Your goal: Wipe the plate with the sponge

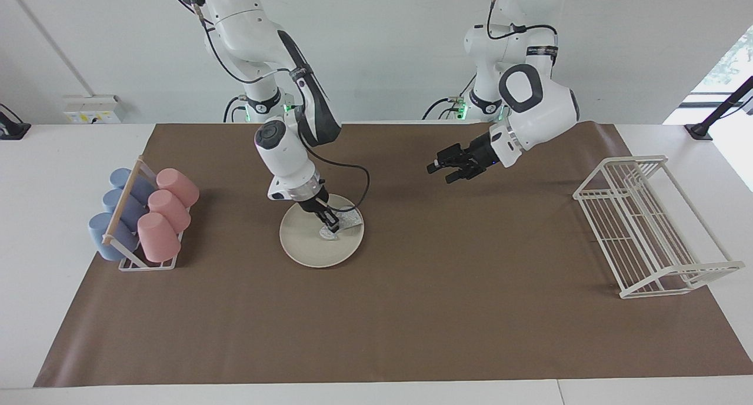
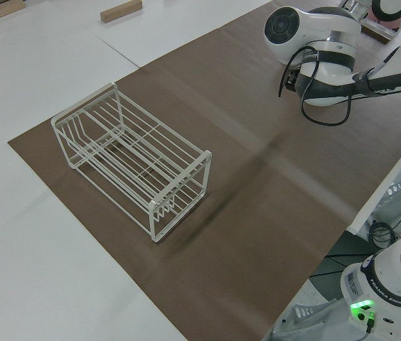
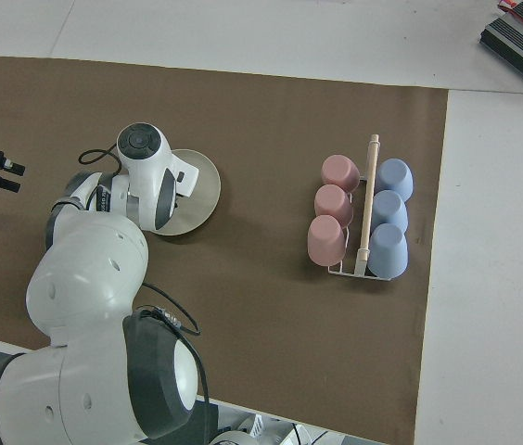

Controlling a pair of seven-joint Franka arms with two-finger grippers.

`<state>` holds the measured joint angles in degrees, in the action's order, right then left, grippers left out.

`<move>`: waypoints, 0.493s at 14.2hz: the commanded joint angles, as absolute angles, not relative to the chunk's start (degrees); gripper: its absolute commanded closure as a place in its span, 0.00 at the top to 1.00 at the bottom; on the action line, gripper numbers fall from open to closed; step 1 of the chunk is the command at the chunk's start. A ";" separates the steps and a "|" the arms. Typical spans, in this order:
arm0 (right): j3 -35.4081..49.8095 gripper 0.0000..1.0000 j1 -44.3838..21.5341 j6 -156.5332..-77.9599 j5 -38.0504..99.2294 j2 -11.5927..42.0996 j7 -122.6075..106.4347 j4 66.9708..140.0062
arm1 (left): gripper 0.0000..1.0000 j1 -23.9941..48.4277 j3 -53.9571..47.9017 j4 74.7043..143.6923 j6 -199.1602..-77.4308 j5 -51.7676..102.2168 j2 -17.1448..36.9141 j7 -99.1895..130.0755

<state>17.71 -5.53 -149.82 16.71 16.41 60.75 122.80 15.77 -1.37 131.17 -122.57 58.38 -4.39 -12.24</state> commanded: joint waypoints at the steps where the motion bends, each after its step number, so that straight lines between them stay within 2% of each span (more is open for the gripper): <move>1: 17.76 0.00 -4.13 -151.43 16.26 17.23 58.82 124.10 | 1.00 14.59 -1.41 130.34 -119.97 53.63 -4.48 -11.16; 7: 17.75 0.00 0.70 -151.61 16.26 17.49 46.50 123.84 | 1.00 14.33 -1.32 129.55 -119.62 46.24 -4.40 -11.25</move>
